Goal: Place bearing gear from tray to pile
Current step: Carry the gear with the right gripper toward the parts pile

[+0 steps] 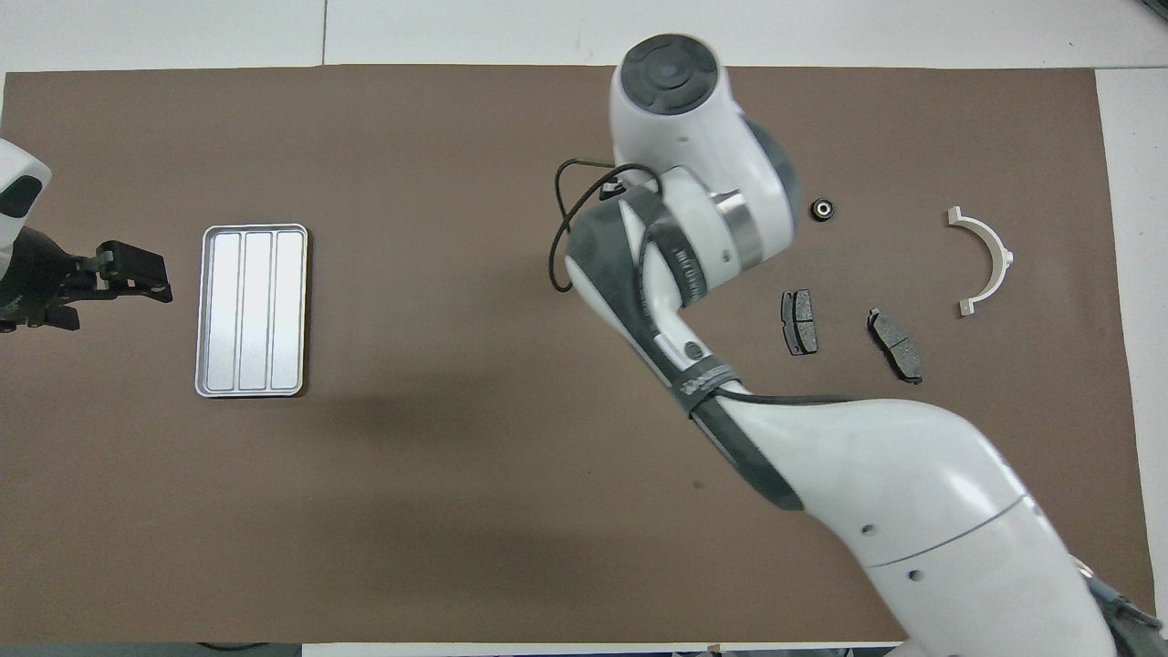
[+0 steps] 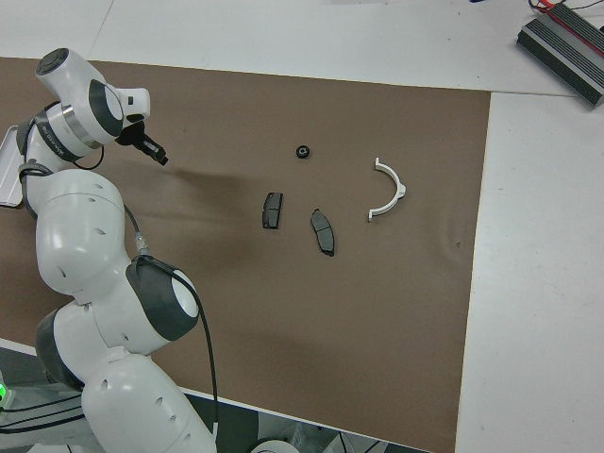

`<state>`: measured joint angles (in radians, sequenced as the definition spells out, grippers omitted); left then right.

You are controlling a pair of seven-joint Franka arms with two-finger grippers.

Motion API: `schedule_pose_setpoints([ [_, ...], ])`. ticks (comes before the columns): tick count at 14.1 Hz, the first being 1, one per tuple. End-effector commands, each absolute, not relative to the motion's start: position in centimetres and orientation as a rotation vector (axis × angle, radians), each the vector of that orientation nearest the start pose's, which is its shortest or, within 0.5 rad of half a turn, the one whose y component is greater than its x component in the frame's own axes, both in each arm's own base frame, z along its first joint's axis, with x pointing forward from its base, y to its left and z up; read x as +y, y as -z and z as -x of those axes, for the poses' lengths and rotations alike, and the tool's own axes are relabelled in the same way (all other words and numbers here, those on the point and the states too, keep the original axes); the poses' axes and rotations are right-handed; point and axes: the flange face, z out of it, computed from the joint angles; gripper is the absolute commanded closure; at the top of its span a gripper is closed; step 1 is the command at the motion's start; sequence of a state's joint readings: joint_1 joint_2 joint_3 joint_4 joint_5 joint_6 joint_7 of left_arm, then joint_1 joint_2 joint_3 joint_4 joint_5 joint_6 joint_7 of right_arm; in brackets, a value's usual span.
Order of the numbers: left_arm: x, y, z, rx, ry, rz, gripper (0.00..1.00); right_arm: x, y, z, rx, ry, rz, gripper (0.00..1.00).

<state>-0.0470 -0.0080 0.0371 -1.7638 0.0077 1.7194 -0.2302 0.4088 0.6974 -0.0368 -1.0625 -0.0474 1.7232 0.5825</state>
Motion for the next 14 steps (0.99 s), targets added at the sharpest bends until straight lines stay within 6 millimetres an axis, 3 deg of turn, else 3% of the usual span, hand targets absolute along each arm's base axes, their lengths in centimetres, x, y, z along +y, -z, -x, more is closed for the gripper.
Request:
schedule_pose_setpoints([
  [1, -0.5, -57.5, -56.3, -0.317, 0.044, 3.119, 0.00, 17.7, -43.4, -70.5, 0.022, -0.065, 3.215, 1.00],
  [4, -0.8, -58.7, -56.4, -0.314, 0.061, 3.124, 0.00, 7.7, -41.7, -71.8, -0.202, -0.047, 3.192, 1.00],
  [5, -0.8, -59.1, -56.3, -0.314, 0.056, 3.124, 0.00, 5.8, -40.7, -71.4, -0.243, -0.016, 3.187, 1.00],
  [9, -1.0, -59.8, -56.8, -0.305, -0.013, 3.120, 0.00, 0.0, -34.4, -69.2, -0.317, 0.177, 3.177, 1.00],
  [12, -2.4, -59.8, -56.4, -0.272, -0.019, 3.126, 0.00, -2.5, -30.7, -69.1, -0.346, 0.230, 3.173, 1.00],
  [14, -2.3, -59.7, -56.6, -0.276, -0.007, 3.127, 0.00, -3.0, -29.9, -69.2, -0.347, 0.247, 3.170, 1.00],
])
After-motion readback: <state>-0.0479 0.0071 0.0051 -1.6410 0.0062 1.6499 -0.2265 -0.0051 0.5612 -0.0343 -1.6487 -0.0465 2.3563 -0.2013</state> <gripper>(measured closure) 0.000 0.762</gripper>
